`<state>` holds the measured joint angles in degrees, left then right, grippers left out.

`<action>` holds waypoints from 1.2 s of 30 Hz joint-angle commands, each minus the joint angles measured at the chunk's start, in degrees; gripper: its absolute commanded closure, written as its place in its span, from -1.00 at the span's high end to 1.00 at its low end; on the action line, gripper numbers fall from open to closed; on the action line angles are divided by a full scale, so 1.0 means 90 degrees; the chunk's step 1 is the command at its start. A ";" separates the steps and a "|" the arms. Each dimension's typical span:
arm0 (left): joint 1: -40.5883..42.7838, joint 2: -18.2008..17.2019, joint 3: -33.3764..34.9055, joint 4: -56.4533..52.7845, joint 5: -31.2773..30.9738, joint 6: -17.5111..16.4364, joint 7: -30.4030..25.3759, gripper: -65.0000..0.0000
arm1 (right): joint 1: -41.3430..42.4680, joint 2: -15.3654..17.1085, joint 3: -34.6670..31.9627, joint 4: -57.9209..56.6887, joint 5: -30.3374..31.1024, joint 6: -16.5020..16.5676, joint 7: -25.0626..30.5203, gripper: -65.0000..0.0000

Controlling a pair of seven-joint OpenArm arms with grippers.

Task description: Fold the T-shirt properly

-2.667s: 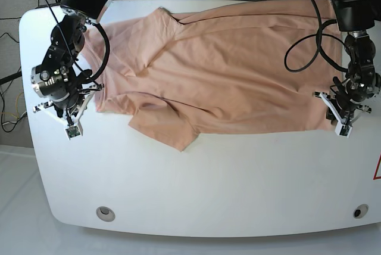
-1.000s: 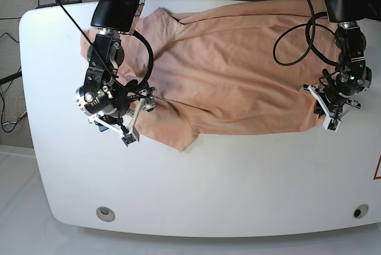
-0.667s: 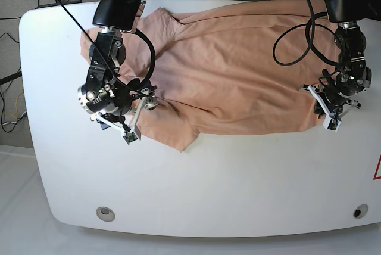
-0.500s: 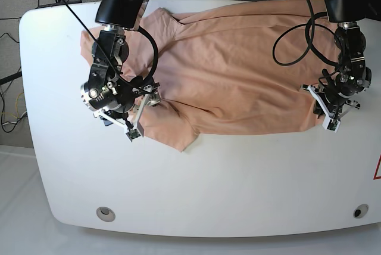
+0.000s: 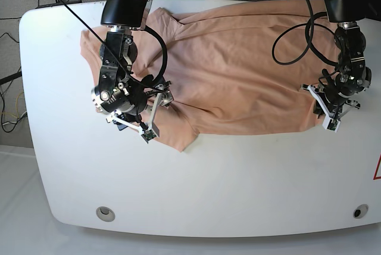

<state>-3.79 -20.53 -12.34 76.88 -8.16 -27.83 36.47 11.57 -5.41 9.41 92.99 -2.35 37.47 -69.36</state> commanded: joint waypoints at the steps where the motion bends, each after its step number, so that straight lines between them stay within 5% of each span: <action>1: -0.0111 -0.0107 -0.0031 0.0117 -0.0055 0.0021 -0.0120 -1.00 | 0.0165 0.0020 -0.0005 -0.0091 0.0041 -0.0017 0.0230 0.59; 15: -0.0111 -0.0107 -0.0031 0.0117 -0.0055 0.0021 -0.0120 -1.00 | 0.0282 0.0069 0.0005 -0.0706 -0.0008 -0.0017 0.0884 0.57; 26: -0.0111 -0.0097 -0.0031 0.0117 -0.0055 0.0021 -0.0120 -1.00 | 0.0467 0.0157 -0.0005 -0.0706 -0.0017 -0.0017 0.0855 0.06; 36: -0.0111 0.0020 -0.0031 0.0117 -0.0055 0.0021 -0.0120 -1.00 | 0.0467 0.0323 -0.0005 -0.0745 -0.0027 -0.0017 0.0884 0.03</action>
<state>-3.81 -19.49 -12.36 76.88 -8.19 -27.68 36.49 14.24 -3.01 9.41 85.41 -2.83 37.34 -62.15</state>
